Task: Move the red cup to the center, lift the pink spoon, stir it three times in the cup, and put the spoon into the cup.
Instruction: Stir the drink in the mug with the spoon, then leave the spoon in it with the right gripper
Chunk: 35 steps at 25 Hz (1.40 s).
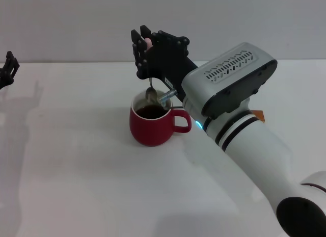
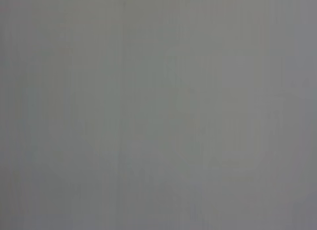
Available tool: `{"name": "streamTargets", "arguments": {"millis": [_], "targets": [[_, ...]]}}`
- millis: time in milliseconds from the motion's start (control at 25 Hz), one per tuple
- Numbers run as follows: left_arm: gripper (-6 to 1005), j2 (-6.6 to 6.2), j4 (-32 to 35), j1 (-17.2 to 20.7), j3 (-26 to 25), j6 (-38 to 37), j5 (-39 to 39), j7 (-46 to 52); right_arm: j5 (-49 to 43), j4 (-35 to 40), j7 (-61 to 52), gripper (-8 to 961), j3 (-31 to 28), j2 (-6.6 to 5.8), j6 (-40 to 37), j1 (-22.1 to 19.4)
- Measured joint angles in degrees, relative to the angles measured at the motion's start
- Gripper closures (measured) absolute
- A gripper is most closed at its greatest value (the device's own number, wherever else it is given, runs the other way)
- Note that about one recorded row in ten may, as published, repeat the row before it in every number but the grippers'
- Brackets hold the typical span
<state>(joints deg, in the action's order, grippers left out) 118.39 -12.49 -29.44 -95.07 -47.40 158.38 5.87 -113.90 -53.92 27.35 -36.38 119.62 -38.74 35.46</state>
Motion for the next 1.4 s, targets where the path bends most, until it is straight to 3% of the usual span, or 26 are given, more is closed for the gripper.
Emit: {"name": "streamTargets", "arguments": {"millis": [1400], "targets": [[170,0.08,-0.1,-0.5,-0.3,0.2,0.0,0.0,0.5,5.7,-4.2,820,2.6,0.09,4.1,0.8]]}}
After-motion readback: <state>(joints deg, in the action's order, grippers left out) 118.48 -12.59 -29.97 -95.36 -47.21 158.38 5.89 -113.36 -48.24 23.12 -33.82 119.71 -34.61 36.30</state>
